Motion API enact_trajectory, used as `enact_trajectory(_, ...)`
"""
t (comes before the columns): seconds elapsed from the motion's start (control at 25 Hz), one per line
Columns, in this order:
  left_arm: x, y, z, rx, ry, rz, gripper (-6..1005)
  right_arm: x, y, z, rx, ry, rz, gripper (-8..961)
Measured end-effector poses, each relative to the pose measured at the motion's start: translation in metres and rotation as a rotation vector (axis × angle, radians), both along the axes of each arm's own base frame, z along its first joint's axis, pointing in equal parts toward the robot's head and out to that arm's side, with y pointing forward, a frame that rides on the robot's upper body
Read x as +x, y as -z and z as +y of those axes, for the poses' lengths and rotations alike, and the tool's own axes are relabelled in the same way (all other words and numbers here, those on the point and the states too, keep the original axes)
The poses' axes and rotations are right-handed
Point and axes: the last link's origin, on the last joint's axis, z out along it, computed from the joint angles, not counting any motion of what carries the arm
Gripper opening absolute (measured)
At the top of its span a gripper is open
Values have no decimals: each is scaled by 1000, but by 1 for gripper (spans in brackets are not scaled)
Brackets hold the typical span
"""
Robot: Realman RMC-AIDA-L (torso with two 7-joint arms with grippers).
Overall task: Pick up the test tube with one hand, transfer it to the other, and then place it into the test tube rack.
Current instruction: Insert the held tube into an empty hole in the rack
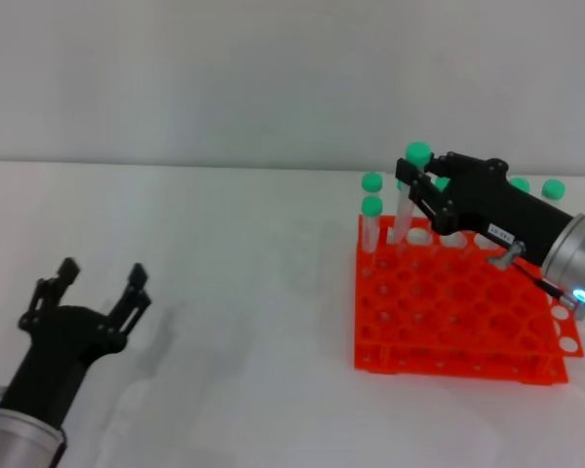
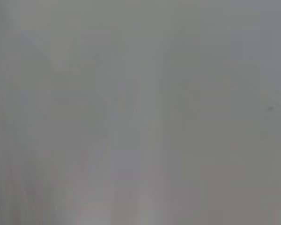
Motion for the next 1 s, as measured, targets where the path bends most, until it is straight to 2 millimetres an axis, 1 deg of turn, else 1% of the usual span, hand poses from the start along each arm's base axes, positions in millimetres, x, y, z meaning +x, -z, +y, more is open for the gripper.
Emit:
enact_trajectory(0.12,-4,-3,0,11,-18,2,882,0,3,2,2,14,-18,212)
enact_trajectory(0.32,-2,-2,4,8,-9,2,882,-2,8,3,-2,14,-47,212)
enact_trajectory(0.68,3,-2,10,8,7,1,882,-1,11,10,12,46,-96,213)
enact_trajectory(1.0,3,-2,11,5,7,2,882,-1,18,14,16,67,-133,213)
